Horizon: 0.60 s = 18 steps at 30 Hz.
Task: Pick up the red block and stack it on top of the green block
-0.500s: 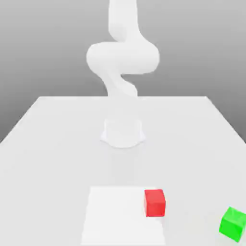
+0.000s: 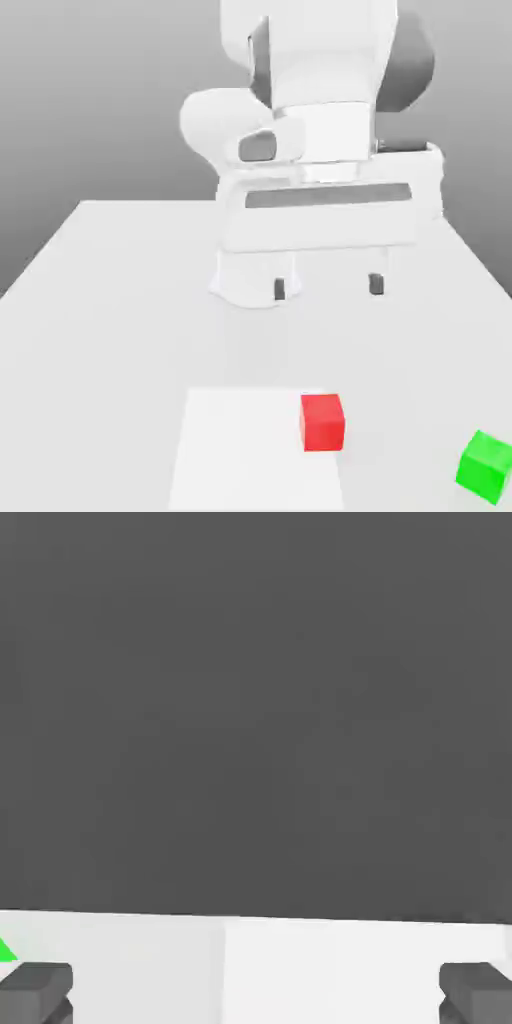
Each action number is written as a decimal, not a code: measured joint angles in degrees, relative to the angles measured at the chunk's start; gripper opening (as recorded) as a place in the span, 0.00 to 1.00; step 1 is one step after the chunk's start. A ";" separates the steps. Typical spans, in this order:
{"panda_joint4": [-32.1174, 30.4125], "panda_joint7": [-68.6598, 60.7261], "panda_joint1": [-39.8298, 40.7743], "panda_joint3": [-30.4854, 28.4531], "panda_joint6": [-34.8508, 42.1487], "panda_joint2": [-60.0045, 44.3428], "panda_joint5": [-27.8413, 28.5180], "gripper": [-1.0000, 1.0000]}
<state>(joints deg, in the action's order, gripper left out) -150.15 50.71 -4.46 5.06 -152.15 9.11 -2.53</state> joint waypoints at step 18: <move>-3.92 7.29 -3.86 -2.21 -17.82 -25.00 7.05 0.00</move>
<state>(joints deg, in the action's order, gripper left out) -154.07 58.00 -8.32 2.84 -169.97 -15.89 4.52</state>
